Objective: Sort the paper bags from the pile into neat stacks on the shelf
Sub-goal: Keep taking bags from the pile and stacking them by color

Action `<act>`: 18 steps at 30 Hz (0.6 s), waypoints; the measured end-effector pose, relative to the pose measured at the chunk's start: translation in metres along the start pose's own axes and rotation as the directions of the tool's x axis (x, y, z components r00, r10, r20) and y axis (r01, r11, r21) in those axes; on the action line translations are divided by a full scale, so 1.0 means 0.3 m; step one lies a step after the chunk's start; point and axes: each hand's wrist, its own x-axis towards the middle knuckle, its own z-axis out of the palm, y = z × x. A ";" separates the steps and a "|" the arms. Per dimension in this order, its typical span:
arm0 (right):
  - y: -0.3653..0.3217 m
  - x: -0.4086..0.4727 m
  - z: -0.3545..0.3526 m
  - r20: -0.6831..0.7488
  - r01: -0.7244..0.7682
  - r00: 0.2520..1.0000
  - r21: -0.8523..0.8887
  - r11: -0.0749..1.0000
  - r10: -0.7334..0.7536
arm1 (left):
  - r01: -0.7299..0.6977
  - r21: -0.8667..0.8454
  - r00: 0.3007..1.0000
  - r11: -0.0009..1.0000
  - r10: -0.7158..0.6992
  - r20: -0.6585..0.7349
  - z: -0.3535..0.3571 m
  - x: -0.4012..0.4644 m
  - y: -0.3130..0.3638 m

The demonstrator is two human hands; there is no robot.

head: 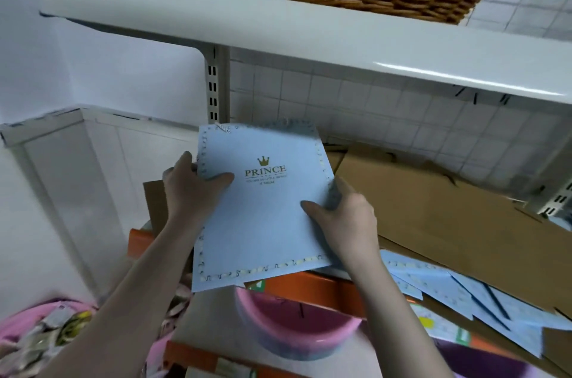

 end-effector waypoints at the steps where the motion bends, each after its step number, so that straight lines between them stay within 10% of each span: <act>1: 0.002 -0.013 -0.010 -0.016 0.007 1.000 0.017 1.000 -0.007 | -0.019 -0.045 1.000 0.999 0.019 0.008 -0.008 -0.013 0.010; 18: 0.302 -0.299 -0.447 -0.202 -0.060 0.978 -0.052 0.997 0.048 | -0.325 0.010 0.938 0.946 0.321 0.131 0.260 -0.446 0.264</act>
